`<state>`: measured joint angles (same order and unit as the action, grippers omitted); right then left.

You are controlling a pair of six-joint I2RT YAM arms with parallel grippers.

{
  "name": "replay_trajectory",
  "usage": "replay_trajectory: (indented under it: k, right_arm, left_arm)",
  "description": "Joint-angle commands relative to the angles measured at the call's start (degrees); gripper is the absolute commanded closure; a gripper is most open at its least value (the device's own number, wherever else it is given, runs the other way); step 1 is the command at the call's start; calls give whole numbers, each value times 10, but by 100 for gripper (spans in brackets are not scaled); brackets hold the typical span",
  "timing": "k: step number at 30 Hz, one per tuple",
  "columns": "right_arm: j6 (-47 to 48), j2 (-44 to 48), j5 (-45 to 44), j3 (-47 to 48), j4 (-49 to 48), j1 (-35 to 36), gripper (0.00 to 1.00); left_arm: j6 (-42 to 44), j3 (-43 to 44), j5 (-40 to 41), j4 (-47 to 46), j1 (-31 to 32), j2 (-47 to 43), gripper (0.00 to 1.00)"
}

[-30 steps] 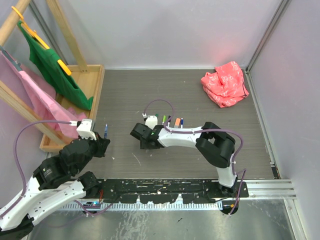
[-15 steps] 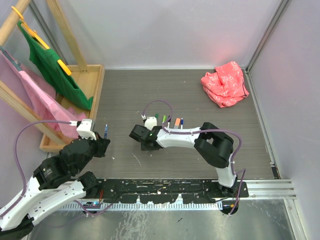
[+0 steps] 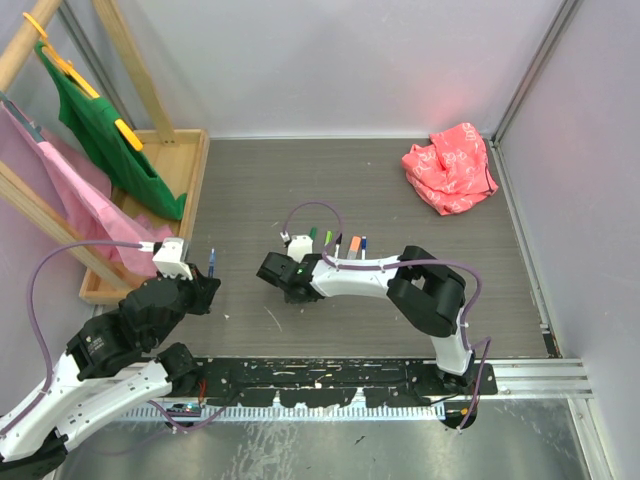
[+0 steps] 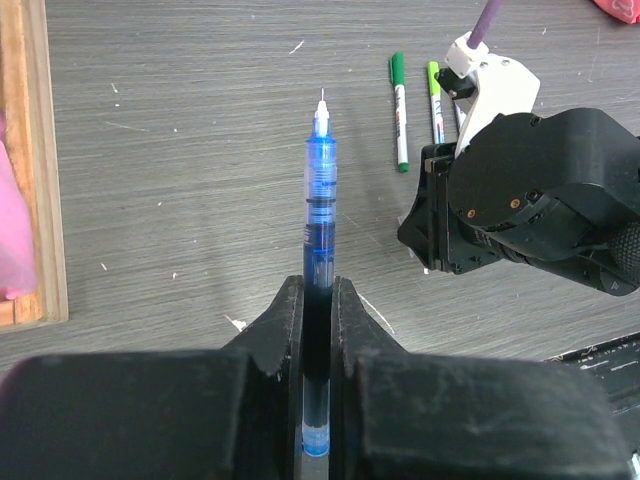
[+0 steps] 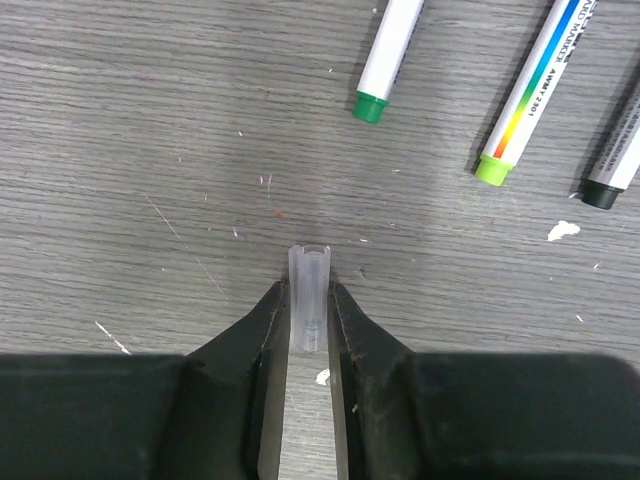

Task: Insert the pens into the pen caps
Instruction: Insert the pen cap onto the pen.

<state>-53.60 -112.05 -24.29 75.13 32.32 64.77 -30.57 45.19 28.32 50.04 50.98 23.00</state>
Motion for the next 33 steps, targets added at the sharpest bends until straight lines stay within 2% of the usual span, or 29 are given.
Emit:
replay_trajectory:
  k: [1, 5, 8, 15, 19, 28, 33]
  right_arm:
    - [9, -14, 5, 14, 8, 4, 78]
    - [27, -11, 13, 12, 9, 3, 87]
    - [33, 14, 10, -1, 4, 3, 91]
    - [73, 148, -6, -81, -83, 3, 100]
    - [95, 235, -13, -140, -148, 0, 100]
    - [121, 419, -62, -224, -186, -8, 100]
    - [122, 516, -103, -269, -225, -11, 100]
  left_arm:
    - [0, 14, 13, -11, -2, -5, 95]
    - [0, 13, 16, -12, -1, -4, 95]
    - [4, 15, 13, -12, -1, -8, 99]
    - [55, 10, -106, -89, -1, -32, 100]
    - [78, 4, -172, -124, -1, -37, 100]
    - [70, 3, -242, -195, -2, -8, 100]
    - [41, -10, -300, -274, -2, 27, 100]
